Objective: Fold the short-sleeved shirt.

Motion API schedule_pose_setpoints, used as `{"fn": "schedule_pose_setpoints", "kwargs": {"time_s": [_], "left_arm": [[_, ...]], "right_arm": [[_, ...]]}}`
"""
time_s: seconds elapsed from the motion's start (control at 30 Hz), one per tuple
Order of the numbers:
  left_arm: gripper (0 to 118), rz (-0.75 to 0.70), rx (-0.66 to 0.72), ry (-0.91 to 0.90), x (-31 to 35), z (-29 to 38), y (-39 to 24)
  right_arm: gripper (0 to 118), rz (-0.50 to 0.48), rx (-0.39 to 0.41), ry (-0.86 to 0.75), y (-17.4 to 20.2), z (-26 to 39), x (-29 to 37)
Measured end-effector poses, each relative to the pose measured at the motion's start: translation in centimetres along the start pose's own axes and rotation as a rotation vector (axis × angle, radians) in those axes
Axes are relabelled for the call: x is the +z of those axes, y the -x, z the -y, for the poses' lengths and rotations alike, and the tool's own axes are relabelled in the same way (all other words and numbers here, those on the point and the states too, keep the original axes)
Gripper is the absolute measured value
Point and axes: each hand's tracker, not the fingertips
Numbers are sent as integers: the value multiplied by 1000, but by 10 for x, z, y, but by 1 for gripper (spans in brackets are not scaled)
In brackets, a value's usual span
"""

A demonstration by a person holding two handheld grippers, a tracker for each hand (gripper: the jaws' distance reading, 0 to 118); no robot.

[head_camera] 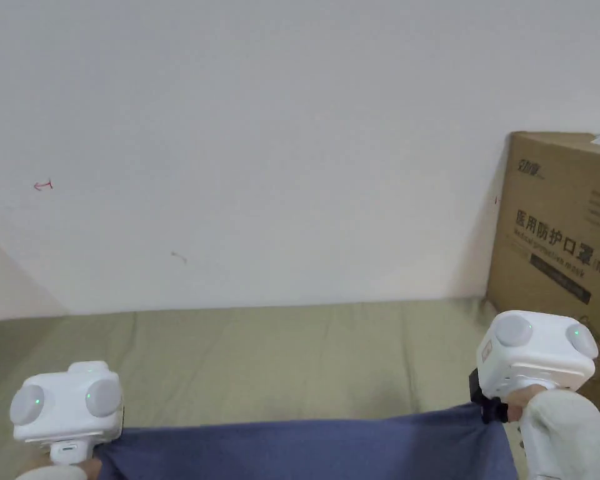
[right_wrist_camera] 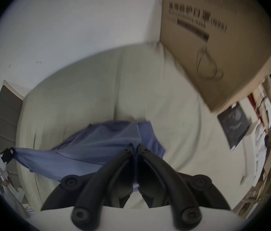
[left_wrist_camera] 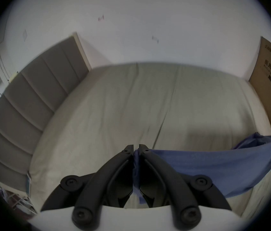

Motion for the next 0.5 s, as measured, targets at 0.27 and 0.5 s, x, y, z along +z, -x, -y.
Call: {"fn": "schedule_pose_setpoints", "kwargs": {"time_s": [0.27,0.5], "left_arm": [[4,29,-18,20,18,61,23],[4,58,-134,-67,124,164,62]], "right_arm": [[3,-55,66,-8,-11,50,5],[3,-60,119,-79,-46,166,87]]}}
